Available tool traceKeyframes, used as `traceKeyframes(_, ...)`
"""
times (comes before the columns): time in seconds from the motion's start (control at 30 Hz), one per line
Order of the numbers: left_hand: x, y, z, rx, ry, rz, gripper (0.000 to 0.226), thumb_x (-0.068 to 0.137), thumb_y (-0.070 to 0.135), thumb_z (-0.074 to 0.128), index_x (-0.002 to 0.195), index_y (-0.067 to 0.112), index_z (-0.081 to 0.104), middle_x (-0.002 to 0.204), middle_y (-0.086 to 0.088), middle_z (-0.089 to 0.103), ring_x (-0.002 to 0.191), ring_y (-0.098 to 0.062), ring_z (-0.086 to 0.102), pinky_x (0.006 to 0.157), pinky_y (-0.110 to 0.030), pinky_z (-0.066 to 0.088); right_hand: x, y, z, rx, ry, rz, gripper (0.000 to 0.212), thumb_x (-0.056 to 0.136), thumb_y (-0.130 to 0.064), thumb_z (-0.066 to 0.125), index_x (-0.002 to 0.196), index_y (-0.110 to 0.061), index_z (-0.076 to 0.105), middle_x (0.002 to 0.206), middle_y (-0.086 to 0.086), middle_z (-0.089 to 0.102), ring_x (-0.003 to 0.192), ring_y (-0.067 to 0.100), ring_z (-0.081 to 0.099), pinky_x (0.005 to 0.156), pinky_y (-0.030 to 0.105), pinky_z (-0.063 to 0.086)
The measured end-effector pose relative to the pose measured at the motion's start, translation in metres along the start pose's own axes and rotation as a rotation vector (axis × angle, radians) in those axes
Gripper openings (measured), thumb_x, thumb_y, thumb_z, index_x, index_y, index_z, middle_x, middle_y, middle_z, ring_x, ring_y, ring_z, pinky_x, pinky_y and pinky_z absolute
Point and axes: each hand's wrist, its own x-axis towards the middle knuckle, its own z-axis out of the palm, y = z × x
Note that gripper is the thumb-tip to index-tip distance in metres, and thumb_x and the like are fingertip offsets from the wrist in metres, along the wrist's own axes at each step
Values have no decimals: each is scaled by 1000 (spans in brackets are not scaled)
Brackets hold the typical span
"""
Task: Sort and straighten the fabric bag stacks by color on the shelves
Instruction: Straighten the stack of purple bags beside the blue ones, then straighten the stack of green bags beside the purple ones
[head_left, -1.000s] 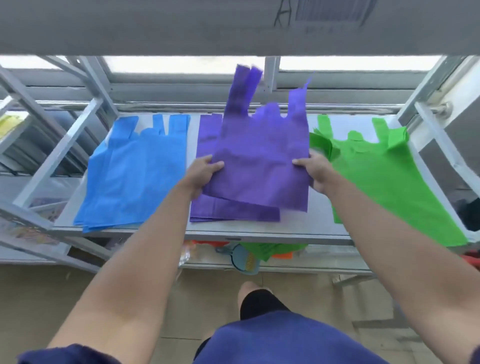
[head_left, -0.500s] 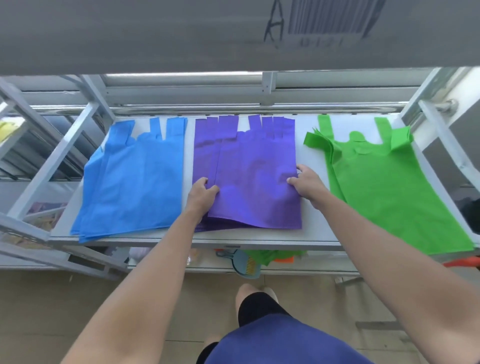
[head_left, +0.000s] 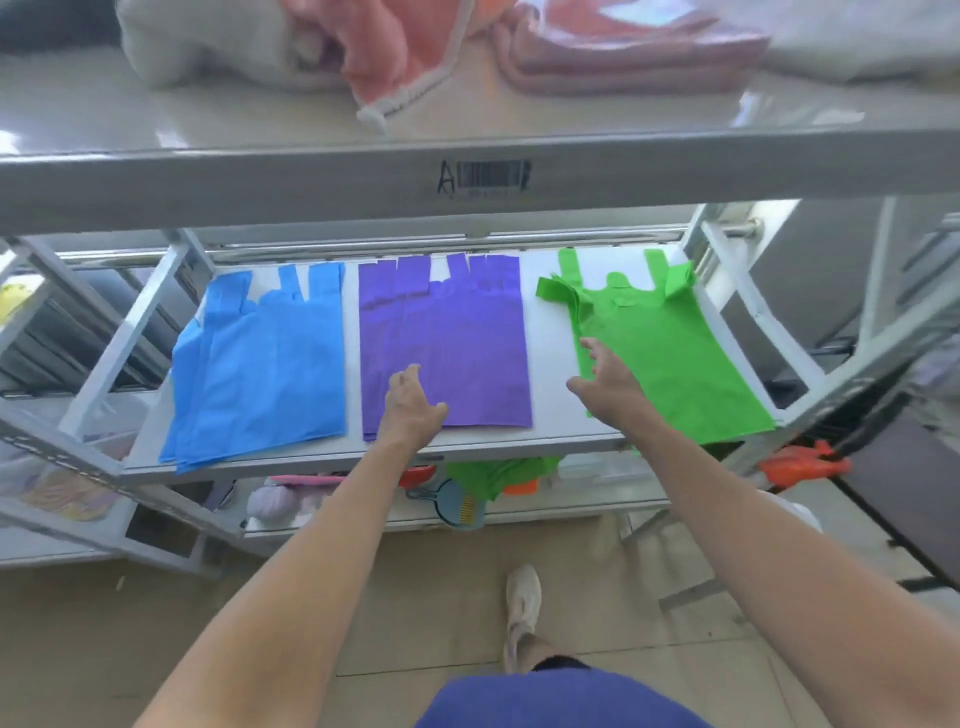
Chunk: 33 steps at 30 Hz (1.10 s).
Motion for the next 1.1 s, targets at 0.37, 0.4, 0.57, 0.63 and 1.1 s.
traceKeyframes(0.37,-58,90,82,-49,-169,112,79,95,17,67,161,4,27,164,-15,34,150,-29,35,122,-39,31,-64,80,-110,-160,77,5,71,95,-9,65,159,-14,33,162,10,38,149,29,35,121,44,30)
traceKeyframes(0.4,-58,101,93,-52,-171,124,78,93,16,67,160,4,28,164,-15,35,150,-29,36,123,-40,30,-62,89,-117,-189,81,-23,72,94,-8,65,158,-12,33,162,11,37,150,29,34,122,44,29)
traceKeyframes(0.57,-55,156,145,-12,-156,214,75,95,8,64,160,4,28,167,-13,31,155,-26,28,126,-35,22,-38,125,-158,-268,23,-127,73,94,-5,61,159,-11,30,164,11,33,153,31,27,125,45,24)
traceKeyframes(0.63,-52,174,161,-4,-125,231,74,95,8,65,160,5,30,165,-13,34,154,-26,30,126,-36,23,-23,138,-174,-285,7,-159,74,94,-5,62,160,-11,30,163,10,34,152,31,27,125,44,24)
traceKeyframes(1.1,37,226,216,-83,102,53,53,96,12,67,147,7,50,147,-15,54,135,-29,52,114,-43,44,91,180,-205,-236,-39,-102,73,96,-10,64,160,-16,30,160,12,38,144,31,39,113,46,40)
